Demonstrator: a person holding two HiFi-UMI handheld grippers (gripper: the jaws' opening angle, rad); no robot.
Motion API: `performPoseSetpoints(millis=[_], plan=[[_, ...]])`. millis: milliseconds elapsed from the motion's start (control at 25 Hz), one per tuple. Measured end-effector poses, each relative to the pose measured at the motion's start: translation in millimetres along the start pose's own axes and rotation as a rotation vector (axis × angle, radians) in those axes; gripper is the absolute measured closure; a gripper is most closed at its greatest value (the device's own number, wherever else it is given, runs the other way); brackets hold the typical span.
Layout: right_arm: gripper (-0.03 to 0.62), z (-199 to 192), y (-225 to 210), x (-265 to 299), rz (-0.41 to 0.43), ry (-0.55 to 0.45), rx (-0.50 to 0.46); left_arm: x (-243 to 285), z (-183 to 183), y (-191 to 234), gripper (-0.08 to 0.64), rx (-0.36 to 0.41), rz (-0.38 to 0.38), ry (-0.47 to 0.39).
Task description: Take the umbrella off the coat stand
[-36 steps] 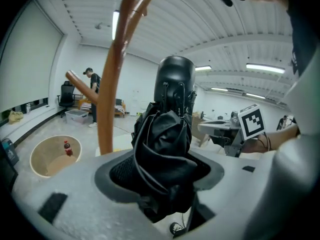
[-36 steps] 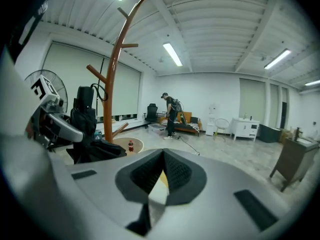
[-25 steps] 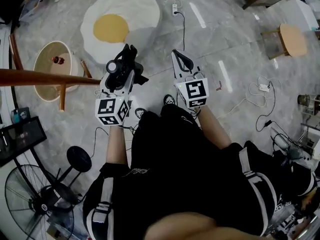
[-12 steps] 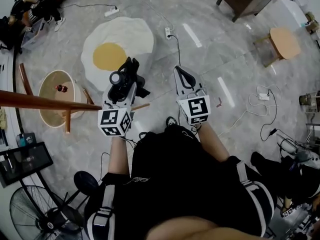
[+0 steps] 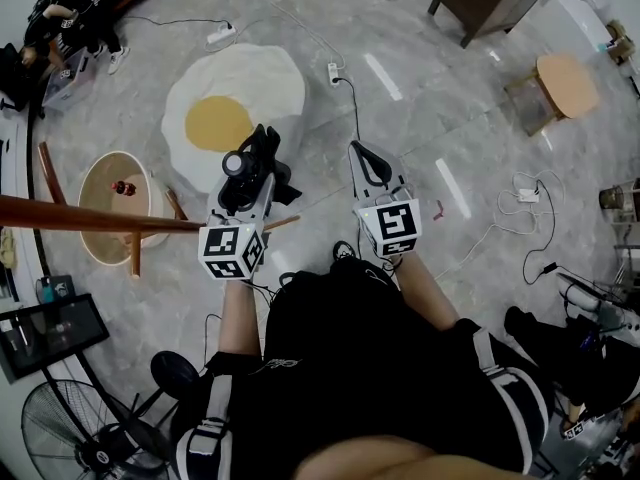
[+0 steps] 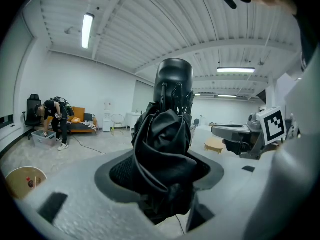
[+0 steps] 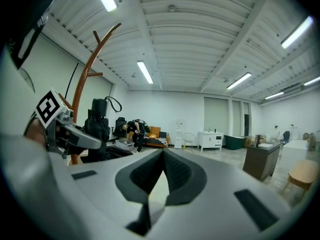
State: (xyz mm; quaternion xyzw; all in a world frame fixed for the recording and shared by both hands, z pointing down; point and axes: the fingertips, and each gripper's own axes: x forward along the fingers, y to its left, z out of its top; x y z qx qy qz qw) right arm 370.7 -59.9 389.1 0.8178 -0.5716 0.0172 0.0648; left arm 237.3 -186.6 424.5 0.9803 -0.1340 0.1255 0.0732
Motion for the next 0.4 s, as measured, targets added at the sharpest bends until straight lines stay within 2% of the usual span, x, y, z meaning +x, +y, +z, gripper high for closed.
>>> performPoseSetpoints(millis=[400], plan=[[0.588, -1, -14, -4, -0.009, 0.001, 0.013, 9, -1, -13, 0.291, 0.005, -0.011, 0.024]])
